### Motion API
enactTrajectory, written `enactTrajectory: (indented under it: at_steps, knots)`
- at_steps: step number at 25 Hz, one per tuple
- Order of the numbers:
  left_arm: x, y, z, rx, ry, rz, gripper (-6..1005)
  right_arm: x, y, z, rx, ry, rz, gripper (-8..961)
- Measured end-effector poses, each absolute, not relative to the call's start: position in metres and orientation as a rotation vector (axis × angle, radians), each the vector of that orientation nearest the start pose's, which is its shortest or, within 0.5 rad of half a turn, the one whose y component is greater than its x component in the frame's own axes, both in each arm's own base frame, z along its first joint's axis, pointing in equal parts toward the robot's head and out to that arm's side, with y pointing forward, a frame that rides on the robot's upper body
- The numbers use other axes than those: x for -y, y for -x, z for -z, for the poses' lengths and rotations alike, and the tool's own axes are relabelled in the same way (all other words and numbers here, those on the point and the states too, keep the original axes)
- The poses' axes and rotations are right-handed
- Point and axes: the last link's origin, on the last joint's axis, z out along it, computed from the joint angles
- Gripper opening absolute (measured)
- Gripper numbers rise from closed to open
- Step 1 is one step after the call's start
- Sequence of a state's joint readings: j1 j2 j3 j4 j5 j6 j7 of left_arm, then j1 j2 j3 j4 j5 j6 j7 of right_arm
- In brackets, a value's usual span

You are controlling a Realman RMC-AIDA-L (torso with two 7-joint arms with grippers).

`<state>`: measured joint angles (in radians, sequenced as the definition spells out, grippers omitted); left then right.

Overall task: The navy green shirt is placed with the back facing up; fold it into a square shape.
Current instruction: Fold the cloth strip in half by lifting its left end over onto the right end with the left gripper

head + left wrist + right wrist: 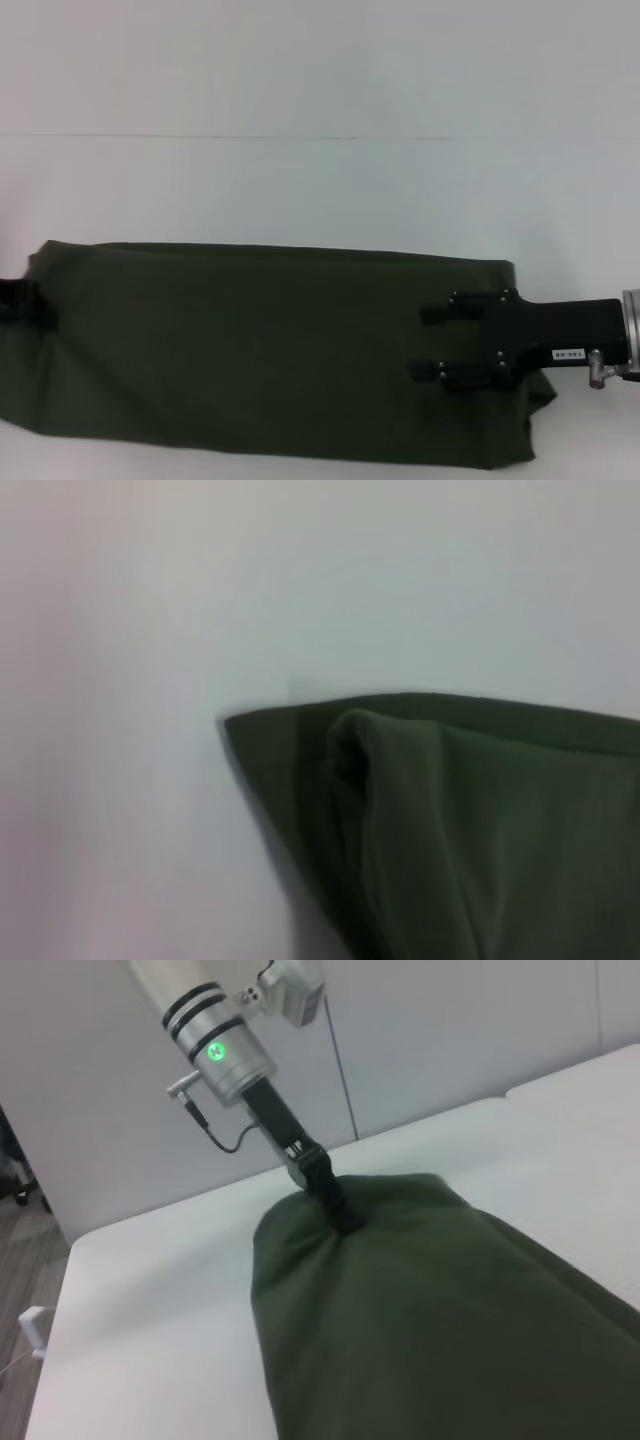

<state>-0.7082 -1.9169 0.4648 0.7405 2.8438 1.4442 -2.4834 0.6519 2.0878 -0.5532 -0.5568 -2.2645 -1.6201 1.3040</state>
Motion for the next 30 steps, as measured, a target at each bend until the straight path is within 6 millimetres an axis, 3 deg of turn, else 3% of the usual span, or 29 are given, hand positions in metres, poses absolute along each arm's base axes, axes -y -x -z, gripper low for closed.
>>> enactTrajectory:
  at_steps: [8, 14, 20, 24, 30]
  knots:
    - [-0.373, 0.325, -0.125, 1.781, 1.946, -0.083, 108, -0.327, -0.252, 0.025, -0.547, 2.921, -0.592, 833]
    - [-0.375, 0.304, -0.125, 1.835, 2.002, -0.051, 119, -0.325, -0.256, 0.025, -0.565, 2.906, -0.592, 833]
    - [-0.377, 0.277, -0.123, 1.92, 2.068, 0.118, 129, -0.322, -0.262, 0.026, -0.598, 2.89, -0.59, 833]
    - [-0.375, 0.26, -0.116, 1.992, 2.126, 0.222, 136, -0.319, -0.268, 0.025, -0.619, 2.868, -0.595, 833]
    - [-0.369, 0.233, -0.08, 2.122, 2.247, 0.365, 146, -0.315, -0.279, 0.015, -0.644, 2.807, -0.606, 833]
